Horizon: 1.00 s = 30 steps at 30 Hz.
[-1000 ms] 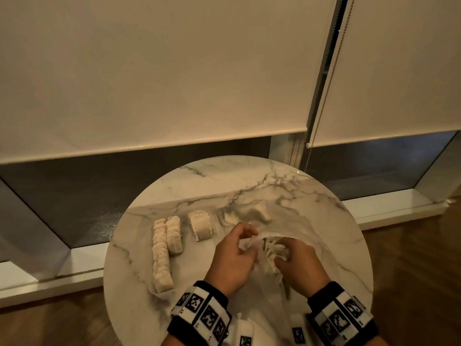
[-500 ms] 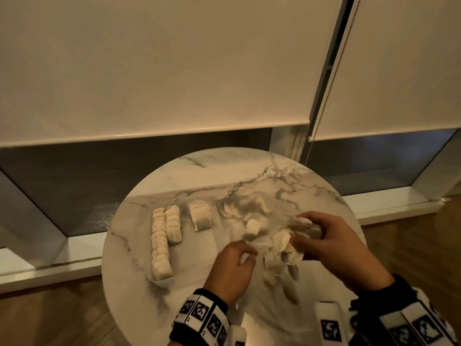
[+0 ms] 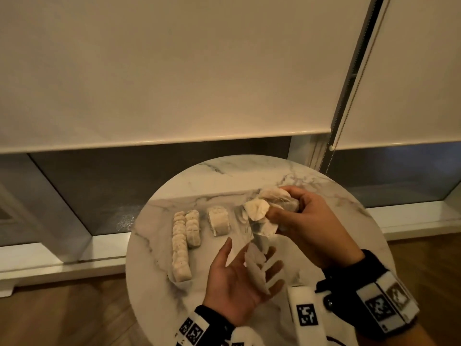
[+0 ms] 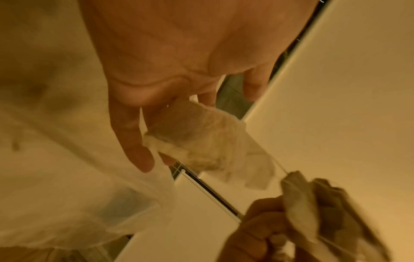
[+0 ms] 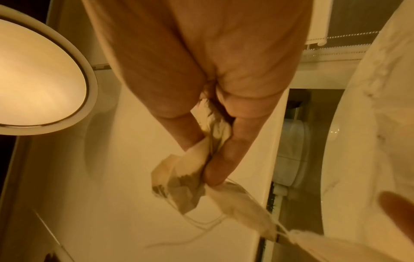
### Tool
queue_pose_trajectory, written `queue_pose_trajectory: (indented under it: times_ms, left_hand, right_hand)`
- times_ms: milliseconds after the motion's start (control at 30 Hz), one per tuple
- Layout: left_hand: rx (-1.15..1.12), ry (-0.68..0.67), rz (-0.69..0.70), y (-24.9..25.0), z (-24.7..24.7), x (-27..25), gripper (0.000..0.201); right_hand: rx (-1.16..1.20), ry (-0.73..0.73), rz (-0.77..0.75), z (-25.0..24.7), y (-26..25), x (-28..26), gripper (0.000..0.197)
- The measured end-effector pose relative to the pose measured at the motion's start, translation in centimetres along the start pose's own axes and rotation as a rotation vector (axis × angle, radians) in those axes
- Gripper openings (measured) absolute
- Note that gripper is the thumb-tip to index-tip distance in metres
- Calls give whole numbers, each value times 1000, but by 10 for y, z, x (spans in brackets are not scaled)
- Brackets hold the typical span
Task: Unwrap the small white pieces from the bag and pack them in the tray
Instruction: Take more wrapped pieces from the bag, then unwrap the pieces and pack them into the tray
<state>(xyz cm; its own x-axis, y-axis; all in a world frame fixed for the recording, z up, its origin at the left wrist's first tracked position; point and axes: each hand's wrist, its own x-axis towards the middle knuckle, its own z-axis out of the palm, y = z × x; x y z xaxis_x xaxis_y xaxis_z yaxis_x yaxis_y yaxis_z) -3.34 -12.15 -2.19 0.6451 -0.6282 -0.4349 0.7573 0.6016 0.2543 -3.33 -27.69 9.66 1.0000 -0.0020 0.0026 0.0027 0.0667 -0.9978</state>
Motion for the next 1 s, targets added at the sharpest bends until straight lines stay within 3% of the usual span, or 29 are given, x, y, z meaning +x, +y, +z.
queue_pose_trajectory:
  times_ms: [267,467,533,700,867,1000]
  left_hand:
    - [55,53,23,3,-2,-4,48]
    - [43,31,48,9,-16,-3,65]
    - [16,10,59,10,-18,-5,60]
    - [61,29,103,9,-26,-4,42]
    - [58,37,129,10,-29,-3,35]
    - [12,6,137,11,-30,-3,31]
  right_hand:
    - [-259,13,-74,23,64,1,12]
    - [-551,-14,-158,32,96,-3,19]
    - [-607,-58,-150,34,100,-5,27]
    - [-551,-156,-112,35,106,-8,34]
    - [-560,18,-164,32,108,-5,11]
    - [-449,87,-160,30,106,1,18]
